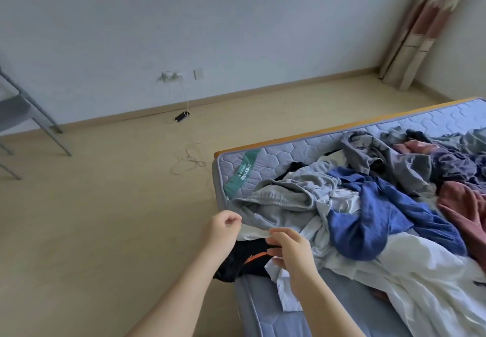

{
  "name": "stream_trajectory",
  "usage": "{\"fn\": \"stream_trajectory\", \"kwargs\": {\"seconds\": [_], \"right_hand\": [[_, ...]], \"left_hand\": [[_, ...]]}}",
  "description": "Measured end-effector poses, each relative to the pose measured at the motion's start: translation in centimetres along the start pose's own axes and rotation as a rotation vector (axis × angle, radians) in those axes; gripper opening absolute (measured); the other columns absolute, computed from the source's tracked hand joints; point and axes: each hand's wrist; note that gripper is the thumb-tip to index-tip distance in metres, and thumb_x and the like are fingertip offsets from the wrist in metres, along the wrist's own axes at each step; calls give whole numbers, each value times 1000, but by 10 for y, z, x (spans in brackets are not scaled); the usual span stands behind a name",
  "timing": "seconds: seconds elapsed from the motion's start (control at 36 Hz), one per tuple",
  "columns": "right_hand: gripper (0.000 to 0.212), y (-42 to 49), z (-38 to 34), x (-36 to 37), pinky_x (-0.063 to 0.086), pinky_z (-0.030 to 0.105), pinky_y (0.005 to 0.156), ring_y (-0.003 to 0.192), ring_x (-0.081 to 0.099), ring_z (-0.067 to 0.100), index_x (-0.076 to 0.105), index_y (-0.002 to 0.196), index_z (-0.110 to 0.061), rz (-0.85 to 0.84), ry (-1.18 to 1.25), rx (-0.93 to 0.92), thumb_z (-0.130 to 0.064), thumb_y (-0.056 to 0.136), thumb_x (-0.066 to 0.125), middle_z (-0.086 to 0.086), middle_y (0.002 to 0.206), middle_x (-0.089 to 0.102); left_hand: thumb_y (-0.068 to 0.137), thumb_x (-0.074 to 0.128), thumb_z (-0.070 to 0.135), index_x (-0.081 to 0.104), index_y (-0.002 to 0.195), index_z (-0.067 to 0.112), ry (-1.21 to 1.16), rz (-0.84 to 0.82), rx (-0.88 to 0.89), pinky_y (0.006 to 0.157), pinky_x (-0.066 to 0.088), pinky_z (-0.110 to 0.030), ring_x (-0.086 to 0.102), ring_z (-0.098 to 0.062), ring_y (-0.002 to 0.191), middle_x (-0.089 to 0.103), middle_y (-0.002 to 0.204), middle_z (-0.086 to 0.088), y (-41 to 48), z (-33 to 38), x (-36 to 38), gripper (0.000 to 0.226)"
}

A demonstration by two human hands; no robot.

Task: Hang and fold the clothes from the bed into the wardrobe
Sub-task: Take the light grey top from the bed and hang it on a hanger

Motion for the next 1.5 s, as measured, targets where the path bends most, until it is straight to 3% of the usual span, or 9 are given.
{"fn": "stream_trajectory", "kwargs": {"seconds": [0.17,0.36,0.61,0.83,0.97,1.11,1.25,1.39,1.5], "right_hand": [[22,49,-2,-27,39,23,56,65,52,18,63,81,-15,130,26,37,-3,89,46,4,77,58],[22,112,-2,-38,41,25,60,67,54,15,61,82,-19,231,-16,99,-6,89,44,2,83,60],[20,218,3,-38,44,29,73,83,57,22,61,96,-20,291,-183,204,-13,87,44,-2,83,59],[28,276,2,-45,39,26,71,83,54,23,62,106,-17,424,-324,220,-11,86,43,7,105,54],[19,287,5,-52,37,29,73,86,49,25,59,92,-19,486,-445,270,-13,88,42,1,107,30],[19,295,15,-56,38,30,82,106,42,21,65,86,-18,467,-502,181,-11,86,48,-2,116,39],[27,297,26,-56,37,26,84,110,48,18,65,106,-15,324,-425,163,-9,86,48,0,127,48],[47,291,25,-57,30,18,88,125,45,18,44,136,-18,302,-331,195,-9,90,44,-1,137,49],[48,287,23,-62,33,22,93,125,46,20,47,136,-21,334,-330,232,-11,89,44,0,136,52]], "left_hand": [[89,51,18,57,72,35,150,-161,-3,64,44,-23,59,-14,71,62,74,8,59,6,39,25],[91,51,19,54,74,37,308,-313,0,78,51,-31,61,-19,82,63,83,2,138,4,71,25],[92,46,24,59,95,34,578,-414,-21,85,45,-27,57,-17,100,61,108,7,236,-9,104,17],[90,49,20,58,111,24,675,-525,-15,85,40,-25,53,-17,108,57,118,3,282,-23,134,23],[87,56,25,47,128,25,748,-638,27,95,38,-29,44,-18,120,40,134,2,292,-31,147,42],[80,64,27,33,137,29,877,-725,123,101,38,-38,34,-24,128,30,141,5,297,-39,159,65],[85,61,20,17,145,27,992,-718,159,98,40,-40,33,-28,130,23,147,3,289,-41,175,75],[95,31,7,36,135,24,1034,-581,176,92,38,-38,47,-30,117,45,137,0,283,-40,187,44],[97,20,9,42,134,27,1002,-562,82,90,37,-38,45,-36,115,51,130,-13,279,-34,189,47]]}}
Point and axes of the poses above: each hand's wrist, its own y-axis towards the middle knuckle, its own x-axis out of the palm, z = x × y
